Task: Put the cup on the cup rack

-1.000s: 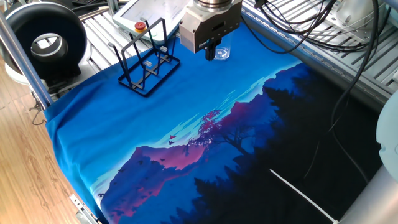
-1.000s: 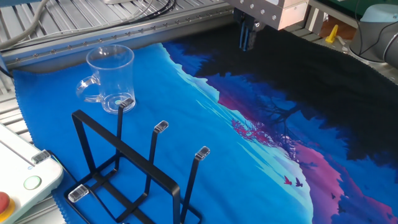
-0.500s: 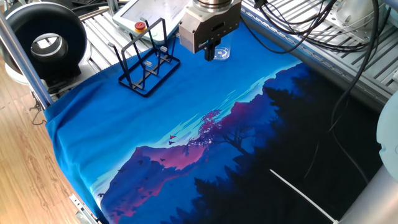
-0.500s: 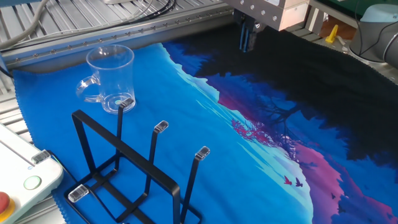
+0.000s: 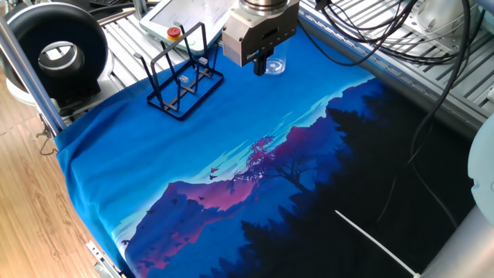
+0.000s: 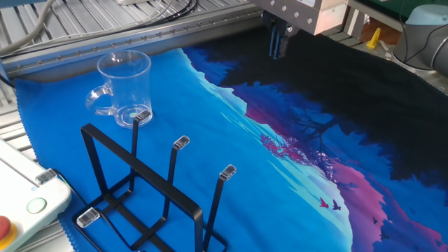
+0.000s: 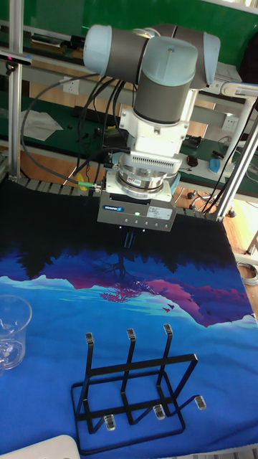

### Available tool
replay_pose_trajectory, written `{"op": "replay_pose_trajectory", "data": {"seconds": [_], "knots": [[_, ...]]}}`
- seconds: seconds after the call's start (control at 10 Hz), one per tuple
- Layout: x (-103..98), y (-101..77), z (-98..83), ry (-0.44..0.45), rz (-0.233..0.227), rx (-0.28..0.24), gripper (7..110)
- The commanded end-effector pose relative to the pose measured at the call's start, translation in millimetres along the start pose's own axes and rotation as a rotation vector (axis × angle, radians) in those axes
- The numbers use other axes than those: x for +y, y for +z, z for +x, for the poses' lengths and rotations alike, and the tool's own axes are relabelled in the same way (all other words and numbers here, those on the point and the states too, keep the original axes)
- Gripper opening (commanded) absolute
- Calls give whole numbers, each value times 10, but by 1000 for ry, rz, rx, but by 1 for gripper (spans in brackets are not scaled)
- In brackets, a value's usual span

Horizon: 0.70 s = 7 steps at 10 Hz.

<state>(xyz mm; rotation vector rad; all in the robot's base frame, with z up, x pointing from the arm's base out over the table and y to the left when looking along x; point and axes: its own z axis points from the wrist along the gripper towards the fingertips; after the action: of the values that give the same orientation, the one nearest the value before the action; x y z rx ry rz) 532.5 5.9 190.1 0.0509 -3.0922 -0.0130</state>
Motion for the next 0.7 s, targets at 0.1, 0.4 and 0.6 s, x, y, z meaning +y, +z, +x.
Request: {"op": "replay_pose_trajectory", "data": {"seconds": [0.1,0.4,0.6], "knots": [[13,-12,10,1,-7,4,7],[-4,-11,34,-10,0,13,7],[-13,-7,42,-18,4,16,7]]}}
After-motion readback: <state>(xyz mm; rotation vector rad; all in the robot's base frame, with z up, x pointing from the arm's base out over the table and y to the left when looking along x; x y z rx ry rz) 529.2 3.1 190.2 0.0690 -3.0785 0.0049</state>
